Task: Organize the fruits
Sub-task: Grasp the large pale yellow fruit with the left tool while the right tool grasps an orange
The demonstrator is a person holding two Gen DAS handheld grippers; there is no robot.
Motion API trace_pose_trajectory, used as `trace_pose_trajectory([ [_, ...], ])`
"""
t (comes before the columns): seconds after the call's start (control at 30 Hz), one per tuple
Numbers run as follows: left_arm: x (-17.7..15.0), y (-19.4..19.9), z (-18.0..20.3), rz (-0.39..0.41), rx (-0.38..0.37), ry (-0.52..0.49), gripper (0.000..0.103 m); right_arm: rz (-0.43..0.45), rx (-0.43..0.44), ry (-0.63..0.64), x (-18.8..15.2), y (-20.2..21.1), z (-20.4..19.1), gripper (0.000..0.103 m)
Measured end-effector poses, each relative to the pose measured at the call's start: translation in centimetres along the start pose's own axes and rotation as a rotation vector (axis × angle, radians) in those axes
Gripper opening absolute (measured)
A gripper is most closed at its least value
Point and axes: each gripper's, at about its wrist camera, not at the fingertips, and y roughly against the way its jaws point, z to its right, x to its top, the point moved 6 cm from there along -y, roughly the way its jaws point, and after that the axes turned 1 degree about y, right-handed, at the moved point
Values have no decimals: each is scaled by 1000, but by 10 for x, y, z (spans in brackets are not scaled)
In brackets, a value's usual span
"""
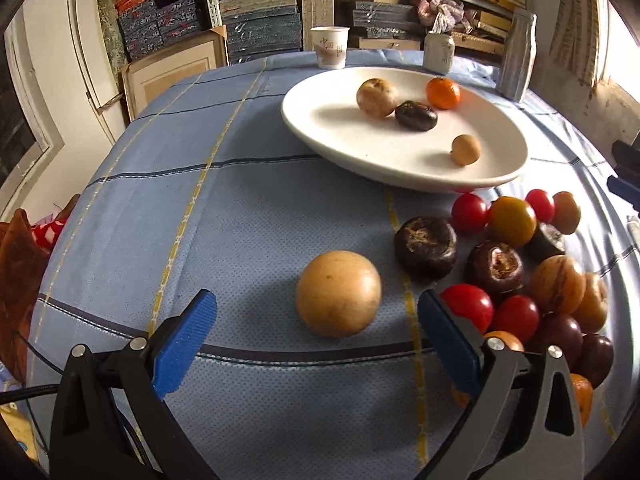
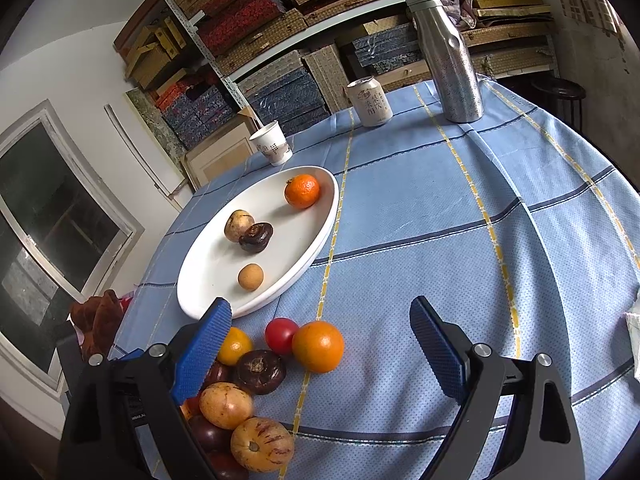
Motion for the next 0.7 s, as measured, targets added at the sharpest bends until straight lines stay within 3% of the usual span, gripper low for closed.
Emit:
trace_pose_trajectory([
  [0.03, 0, 2, 1, 8, -5, -2, 89, -1, 0, 1, 0, 0, 0, 92],
  [0.07, 0, 4, 2, 15, -18, -6, 70, -1, -1, 3, -1, -1, -1, 92],
  [0.2, -3, -2, 9, -24, -80, -14, 48, -13, -2, 14, -3, -3, -1, 92],
  [0.4, -1, -1, 5, -12, -79, 6, 47, -33, -5, 39, -6, -8, -6, 92],
  [0.53, 0, -1, -1, -8, -61, 28, 47, -91, -13, 85, -15, -19, -13, 91],
  [0.7, 1, -2, -2, -14, -59, 32, 47, -165, 8, 103, -24, -34, -17, 72],
])
